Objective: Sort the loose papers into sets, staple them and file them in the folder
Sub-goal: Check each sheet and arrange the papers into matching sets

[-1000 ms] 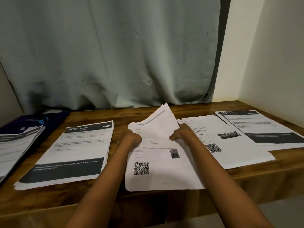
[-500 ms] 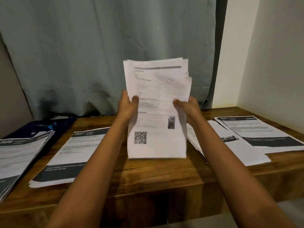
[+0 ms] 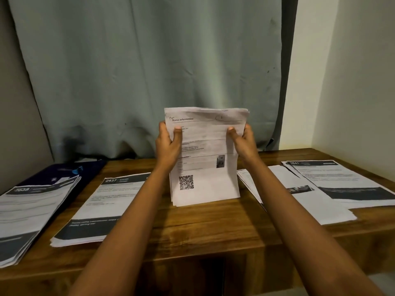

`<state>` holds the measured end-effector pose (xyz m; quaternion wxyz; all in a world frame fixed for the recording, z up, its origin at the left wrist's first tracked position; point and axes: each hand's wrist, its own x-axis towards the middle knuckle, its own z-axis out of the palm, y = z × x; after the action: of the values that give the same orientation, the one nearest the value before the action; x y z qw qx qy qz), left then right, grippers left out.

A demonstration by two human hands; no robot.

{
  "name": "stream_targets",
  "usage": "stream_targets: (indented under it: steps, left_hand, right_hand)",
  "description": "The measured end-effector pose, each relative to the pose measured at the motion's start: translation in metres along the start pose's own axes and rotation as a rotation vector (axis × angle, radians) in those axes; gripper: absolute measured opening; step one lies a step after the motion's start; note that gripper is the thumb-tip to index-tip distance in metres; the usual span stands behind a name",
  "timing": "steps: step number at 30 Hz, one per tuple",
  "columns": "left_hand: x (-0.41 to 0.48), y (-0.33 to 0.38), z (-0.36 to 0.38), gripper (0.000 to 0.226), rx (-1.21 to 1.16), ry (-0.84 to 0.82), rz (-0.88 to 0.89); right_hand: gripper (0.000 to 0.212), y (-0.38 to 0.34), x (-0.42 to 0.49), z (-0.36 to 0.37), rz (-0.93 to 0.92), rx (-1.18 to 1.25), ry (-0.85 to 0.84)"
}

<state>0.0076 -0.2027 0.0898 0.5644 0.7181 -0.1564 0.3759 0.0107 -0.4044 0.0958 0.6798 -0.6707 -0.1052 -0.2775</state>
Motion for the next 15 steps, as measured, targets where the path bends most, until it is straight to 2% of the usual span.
stream_targets:
  steps: [6,10,15]
  left_hand:
    - [0.012,0.006,-0.001,0.03,-0.008,0.063,0.072]
    - [0.031,0.027,-0.004,0.022,0.013,0.133,0.101]
    - [0.016,0.013,-0.006,0.019,-0.078,0.037,0.031]
  right_hand:
    - [0.034,-0.01,0.005,0.003,-0.051,-0.026,0.042]
    - [0.035,-0.022,0.015,0.005,-0.102,-0.04,0.063]
    - [0.034,-0.008,0.008,0.004,-0.078,-0.063,0.057]
